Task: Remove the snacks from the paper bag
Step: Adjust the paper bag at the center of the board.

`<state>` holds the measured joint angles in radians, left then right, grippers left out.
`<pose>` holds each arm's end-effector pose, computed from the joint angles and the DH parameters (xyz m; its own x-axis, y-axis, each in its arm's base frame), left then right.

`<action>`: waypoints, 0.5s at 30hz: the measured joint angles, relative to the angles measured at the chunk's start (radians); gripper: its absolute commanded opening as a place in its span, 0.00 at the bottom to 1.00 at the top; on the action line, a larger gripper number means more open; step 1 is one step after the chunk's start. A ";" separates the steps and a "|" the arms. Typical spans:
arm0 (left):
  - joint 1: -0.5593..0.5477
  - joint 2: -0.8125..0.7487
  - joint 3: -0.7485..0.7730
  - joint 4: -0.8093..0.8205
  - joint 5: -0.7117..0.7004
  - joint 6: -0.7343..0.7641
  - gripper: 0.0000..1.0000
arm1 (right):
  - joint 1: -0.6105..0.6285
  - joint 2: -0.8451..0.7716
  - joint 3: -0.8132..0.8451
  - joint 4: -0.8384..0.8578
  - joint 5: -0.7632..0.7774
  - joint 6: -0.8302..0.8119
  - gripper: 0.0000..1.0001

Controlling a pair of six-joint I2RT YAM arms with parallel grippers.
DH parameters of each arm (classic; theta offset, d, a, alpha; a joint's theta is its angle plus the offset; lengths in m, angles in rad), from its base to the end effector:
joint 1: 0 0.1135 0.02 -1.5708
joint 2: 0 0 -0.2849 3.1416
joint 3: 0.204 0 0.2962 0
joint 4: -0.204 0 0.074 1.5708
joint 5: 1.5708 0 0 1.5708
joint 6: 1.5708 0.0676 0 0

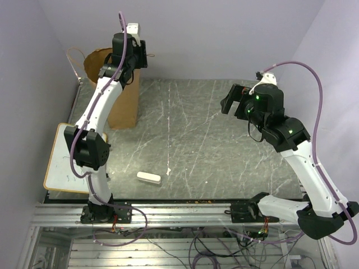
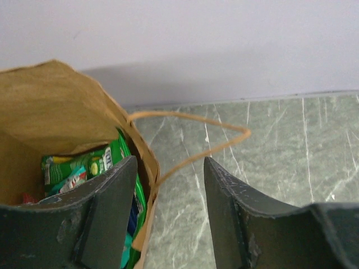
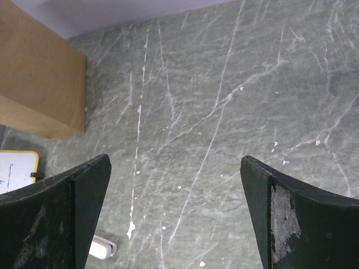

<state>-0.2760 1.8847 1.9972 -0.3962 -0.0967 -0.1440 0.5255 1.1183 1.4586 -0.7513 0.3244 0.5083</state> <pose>0.5070 -0.1368 0.4371 -0.2927 -0.0656 -0.9540 0.1415 0.9837 -0.1110 0.2491 0.1195 0.4679 -0.4103 0.2953 -0.8628 -0.0263 0.9419 0.3349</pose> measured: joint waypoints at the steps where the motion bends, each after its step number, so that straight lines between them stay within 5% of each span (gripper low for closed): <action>1: -0.001 0.013 0.017 0.000 -0.005 0.003 0.53 | 0.000 0.002 0.000 0.000 0.001 -0.001 1.00; 10: -0.012 0.093 0.120 -0.011 -0.011 0.004 0.11 | 0.000 0.008 0.002 0.000 0.006 -0.013 1.00; 15: -0.030 0.094 0.145 -0.043 -0.007 -0.009 0.07 | 0.000 0.010 0.005 0.000 0.005 -0.014 1.00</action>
<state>-0.3061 1.9789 2.1426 -0.4389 -0.1036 -0.1528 0.5251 1.1282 1.4631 -0.7509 0.3294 0.4938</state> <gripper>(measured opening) 0.082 0.999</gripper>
